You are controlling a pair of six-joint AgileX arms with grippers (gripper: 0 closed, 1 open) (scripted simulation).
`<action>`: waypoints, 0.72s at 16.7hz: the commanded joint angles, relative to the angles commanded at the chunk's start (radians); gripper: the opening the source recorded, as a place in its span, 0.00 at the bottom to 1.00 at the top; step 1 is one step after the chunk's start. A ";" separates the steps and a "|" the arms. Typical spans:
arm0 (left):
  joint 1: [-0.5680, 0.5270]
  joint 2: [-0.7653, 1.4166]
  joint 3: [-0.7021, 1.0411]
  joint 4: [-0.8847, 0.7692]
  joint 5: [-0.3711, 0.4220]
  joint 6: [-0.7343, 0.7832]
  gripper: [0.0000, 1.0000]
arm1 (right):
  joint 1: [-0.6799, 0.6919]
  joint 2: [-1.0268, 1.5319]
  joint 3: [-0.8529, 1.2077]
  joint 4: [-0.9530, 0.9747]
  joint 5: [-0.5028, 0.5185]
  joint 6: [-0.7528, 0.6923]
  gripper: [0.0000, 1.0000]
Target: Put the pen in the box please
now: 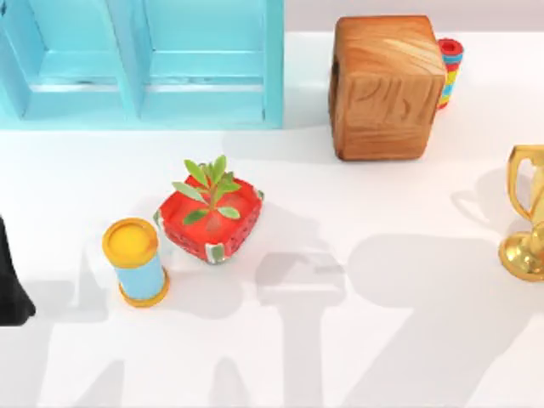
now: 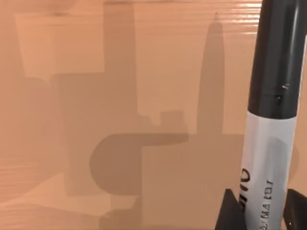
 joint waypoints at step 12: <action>0.000 0.000 0.000 0.000 0.000 0.000 1.00 | 0.000 0.000 0.000 0.000 0.000 0.000 0.75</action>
